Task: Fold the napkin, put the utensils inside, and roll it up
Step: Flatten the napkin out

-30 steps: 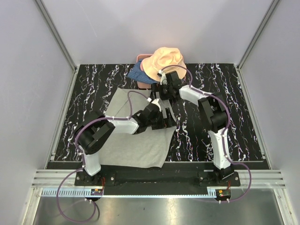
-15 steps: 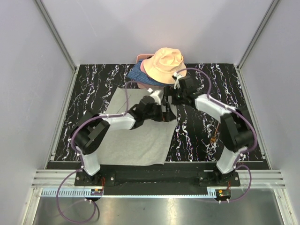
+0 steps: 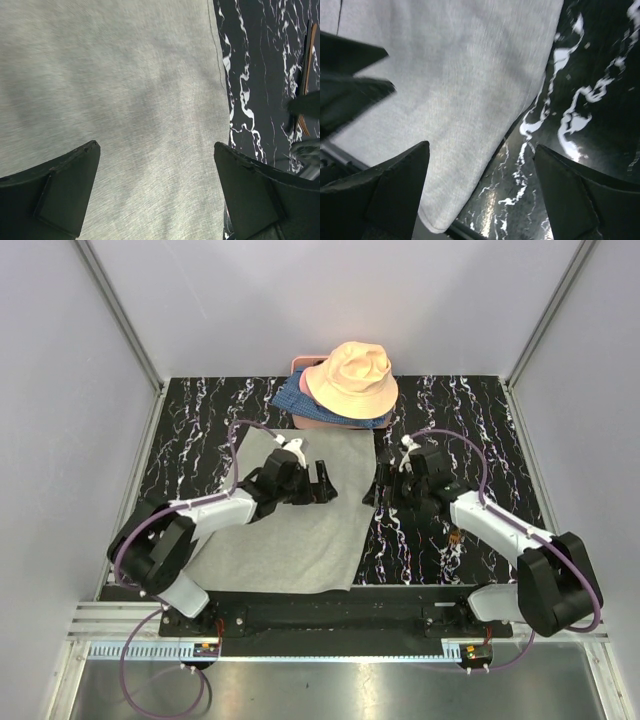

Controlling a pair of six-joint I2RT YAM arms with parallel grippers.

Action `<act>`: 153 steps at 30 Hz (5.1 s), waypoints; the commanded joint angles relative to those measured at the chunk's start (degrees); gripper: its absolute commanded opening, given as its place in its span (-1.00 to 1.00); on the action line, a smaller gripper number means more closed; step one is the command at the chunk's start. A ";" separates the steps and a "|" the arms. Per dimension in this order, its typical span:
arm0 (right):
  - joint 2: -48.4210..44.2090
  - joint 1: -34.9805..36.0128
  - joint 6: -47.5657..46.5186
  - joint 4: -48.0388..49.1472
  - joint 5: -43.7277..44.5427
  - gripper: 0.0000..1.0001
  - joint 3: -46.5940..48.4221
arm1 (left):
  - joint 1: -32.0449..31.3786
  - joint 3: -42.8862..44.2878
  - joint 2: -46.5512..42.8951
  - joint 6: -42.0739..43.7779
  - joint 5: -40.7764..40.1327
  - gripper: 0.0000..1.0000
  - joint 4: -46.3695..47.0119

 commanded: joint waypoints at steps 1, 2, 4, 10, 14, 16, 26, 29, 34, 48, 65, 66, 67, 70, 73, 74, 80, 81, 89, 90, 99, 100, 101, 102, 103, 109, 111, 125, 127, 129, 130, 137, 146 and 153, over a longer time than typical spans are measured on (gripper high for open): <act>-1.39 0.40 6.44 3.60 -7.19 0.76 -3.68 | 3.17 -0.47 -4.85 3.44 -7.58 0.97 -3.80; -1.22 0.58 7.41 4.48 -9.73 0.72 -4.56 | 3.79 -0.04 -5.46 4.23 -9.94 0.97 -5.13; -0.78 1.45 10.66 6.85 -11.68 0.62 -7.20 | 5.46 1.98 -5.73 7.03 -12.33 0.97 -9.42; 1.59 8.39 16.73 10.11 -10.64 0.53 -10.81 | 8.45 1.56 -6.17 7.67 -11.13 0.87 -10.95; 3.18 9.89 19.19 10.47 -8.09 0.38 -11.95 | 10.82 -3.19 -6.17 5.03 -8.30 0.89 -6.99; 4.49 10.25 19.20 10.55 -7.91 0.29 -11.87 | 13.01 -6.44 -5.99 3.54 -5.41 0.90 -3.84; 2.15 11.30 13.49 1.26 -7.66 -0.83 1.37 | 20.40 -14.70 -4.94 3.18 -3.73 0.97 1.72; -4.26 12.97 12.17 -6.48 -2.56 -0.73 6.31 | 22.43 -16.11 -5.47 3.27 -1.71 0.97 3.12; -11.40 13.06 11.90 -11.24 5.16 -0.17 5.11 | 22.69 -16.47 -5.38 2.83 -1.09 0.97 3.30; 1.60 14.11 15.50 -0.27 -6.85 0.11 -7.64 | 22.69 -14.36 -4.94 4.06 -0.30 0.97 1.54; 9.32 17.63 22.01 19.60 -12.92 0.18 -13.01 | 22.87 -12.25 -5.38 5.38 -1.00 0.97 -0.48; 9.77 17.72 22.10 19.87 -13.96 -0.06 -12.66 | 22.96 -12.16 -5.38 5.47 -0.91 0.97 -0.39; 9.16 17.63 22.01 19.44 -14.50 -0.20 -11.70 | 23.05 -12.08 -5.38 5.55 -1.00 0.97 -0.48; 1.64 17.63 21.31 11.03 -13.10 -0.66 -9.77 | 23.57 -12.07 -5.29 5.82 -0.91 0.98 -0.74; -9.68 17.63 20.43 -5.14 -7.66 -0.69 -6.61 | 24.19 -12.51 -5.55 6.17 -0.04 0.97 -0.66; -12.26 17.72 20.43 -13.27 -6.34 -0.61 -5.63 | 24.36 -12.69 -5.64 6.17 0.05 0.97 -0.66; -24.85 17.72 23.15 -34.25 5.70 -0.07 -0.53 | 24.89 -12.86 -5.73 6.52 1.28 0.97 -0.31; -25.47 17.72 23.24 -34.62 7.37 -0.06 -0.61 | 24.98 -12.95 -5.64 6.26 1.28 0.97 -0.13; -15.73 17.63 22.01 -21.64 4.23 0.08 -5.18 | 24.89 -11.11 -6.87 5.65 2.07 0.97 -1.09; -14.33 17.72 21.83 -20.57 3.52 0.08 -5.45 | 24.89 -10.24 -8.09 5.30 2.34 0.97 -1.36; -6.14 17.63 16.22 -18.36 8.79 0.09 -0.98 | 24.63 8.88 -8.21 12.75 -10.11 0.80 -14.35; -5.18 17.63 15.77 -18.19 8.96 0.09 -0.36 | 24.63 11.89 -6.01 13.72 -11.53 0.71 -16.72; -4.74 17.54 15.42 -18.01 9.14 0.08 0.08 | 24.63 14.79 -1.29 15.47 -13.81 0.63 -21.53; -4.30 17.54 14.46 -18.01 9.14 0.09 1.22 | 24.63 19.87 1.02 16.18 -14.70 0.46 -23.23; -3.68 17.37 14.10 -18.01 9.23 0.09 1.67 | 24.63 22.18 3.21 16.80 -15.50 0.38 -24.37; -3.24 16.05 12.78 -17.92 8.35 0.09 3.43 | 24.10 35.38 16.41 20.14 -16.30 0.01 -29.13; -3.24 15.08 12.78 -17.75 7.91 0.09 3.17 | 23.75 38.53 19.75 20.67 -15.86 0.00 -29.57; -6.22 11.92 13.66 -16.60 5.45 0.10 -0.79 | 22.08 47.60 32.50 19.71 -17.70 -0.11 -33.62; -6.75 11.65 13.75 -16.52 5.36 0.11 -1.14 | 22.08 47.60 33.03 19.62 -18.31 -0.15 -33.62; -6.84 11.56 13.75 -16.51 5.27 0.10 -1.40 | 22.08 47.78 33.29 19.36 -18.67 -0.21 -33.70; -6.84 11.56 13.83 -16.60 5.19 0.11 -1.49 | 22.08 47.95 33.56 19.01 -18.93 -0.26 -33.62; -6.84 11.48 14.45 -16.43 4.75 0.12 -2.02 | 22.17 48.22 34.17 19.09 -19.63 -0.56 -33.62; -6.49 11.48 14.71 -16.25 4.04 0.14 -1.76 | 24.79 47.87 29.26 18.39 -20.78 -0.85 -32.56; -5.35 11.48 14.36 -15.99 4.31 0.15 -1.93 | 30.25 48.83 27.84 18.39 -17.09 -0.85 -32.65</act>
